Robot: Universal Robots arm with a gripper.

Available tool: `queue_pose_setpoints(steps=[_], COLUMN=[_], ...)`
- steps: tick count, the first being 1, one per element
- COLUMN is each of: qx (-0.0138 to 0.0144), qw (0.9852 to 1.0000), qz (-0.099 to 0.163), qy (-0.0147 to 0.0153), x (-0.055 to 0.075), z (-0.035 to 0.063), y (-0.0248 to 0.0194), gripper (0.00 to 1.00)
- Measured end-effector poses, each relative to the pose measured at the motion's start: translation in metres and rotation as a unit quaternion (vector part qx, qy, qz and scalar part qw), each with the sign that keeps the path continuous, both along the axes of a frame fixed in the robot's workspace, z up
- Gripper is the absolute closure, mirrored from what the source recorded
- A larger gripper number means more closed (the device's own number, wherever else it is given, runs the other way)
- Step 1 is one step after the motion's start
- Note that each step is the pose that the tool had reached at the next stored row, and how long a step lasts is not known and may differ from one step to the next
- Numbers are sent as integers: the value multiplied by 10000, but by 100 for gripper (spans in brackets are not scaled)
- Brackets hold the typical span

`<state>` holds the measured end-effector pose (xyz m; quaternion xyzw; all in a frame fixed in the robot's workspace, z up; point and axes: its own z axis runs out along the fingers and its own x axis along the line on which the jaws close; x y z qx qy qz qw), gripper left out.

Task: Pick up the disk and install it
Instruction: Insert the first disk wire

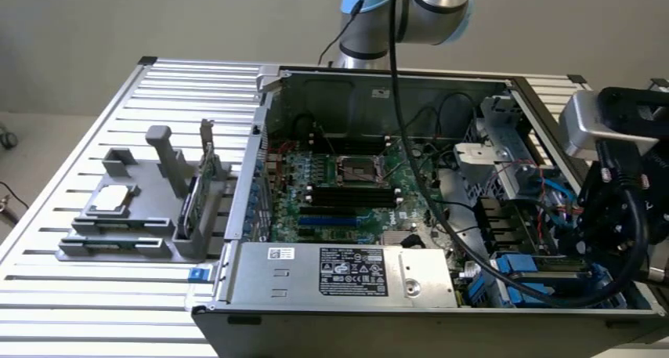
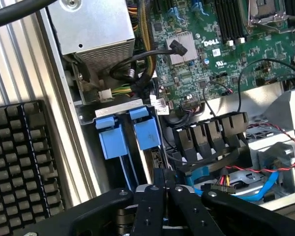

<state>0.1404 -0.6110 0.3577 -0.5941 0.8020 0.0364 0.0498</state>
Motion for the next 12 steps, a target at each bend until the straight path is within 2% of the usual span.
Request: queue_pose_setpoints(steps=[6,12], qx=[2,1], qw=[9992,9969], qz=[-395,-790], qy=[0,2], x=[0,0], z=[17,32], y=[0,0], gripper=[89,89])
